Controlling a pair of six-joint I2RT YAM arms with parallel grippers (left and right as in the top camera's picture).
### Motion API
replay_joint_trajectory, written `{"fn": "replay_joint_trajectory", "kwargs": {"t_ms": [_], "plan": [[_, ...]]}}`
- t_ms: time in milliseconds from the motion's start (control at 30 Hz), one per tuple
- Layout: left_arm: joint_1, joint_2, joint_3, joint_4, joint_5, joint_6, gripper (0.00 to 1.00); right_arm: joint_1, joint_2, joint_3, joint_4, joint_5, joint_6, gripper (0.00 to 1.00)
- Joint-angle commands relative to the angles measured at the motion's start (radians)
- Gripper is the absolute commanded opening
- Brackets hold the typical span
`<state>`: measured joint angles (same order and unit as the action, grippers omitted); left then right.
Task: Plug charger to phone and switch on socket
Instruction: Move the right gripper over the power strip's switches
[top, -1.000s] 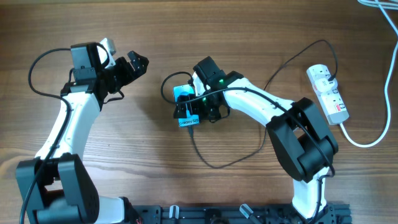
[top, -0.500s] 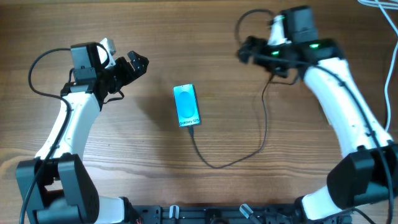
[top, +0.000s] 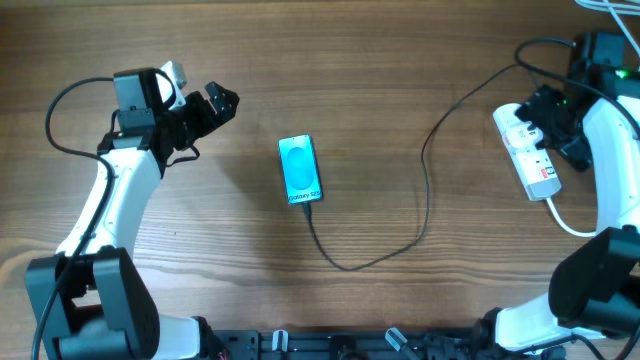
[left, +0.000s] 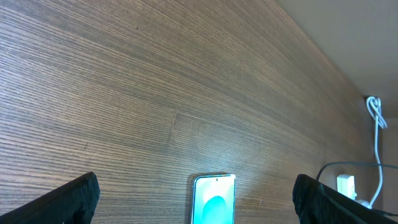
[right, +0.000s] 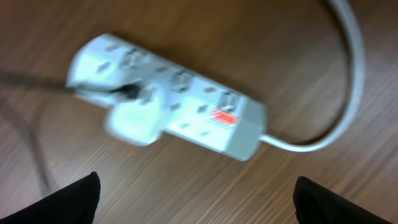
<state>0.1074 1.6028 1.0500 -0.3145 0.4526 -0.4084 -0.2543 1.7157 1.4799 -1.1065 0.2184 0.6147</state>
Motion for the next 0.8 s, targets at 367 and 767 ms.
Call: {"fn": "replay_joint_trajectory", "kwargs": {"t_ms": [367,767], "plan": [[0.002,-0.003,0.001,0.002,-0.009,0.009,1.0,-0.188,0.015,-0.088,0.217,0.039,-0.106,1.0],[0.002,-0.003,0.001,0.002,-0.01,0.009,1.0,-0.195,0.297,-0.088,0.224,-0.07,-0.242,1.0]]}}
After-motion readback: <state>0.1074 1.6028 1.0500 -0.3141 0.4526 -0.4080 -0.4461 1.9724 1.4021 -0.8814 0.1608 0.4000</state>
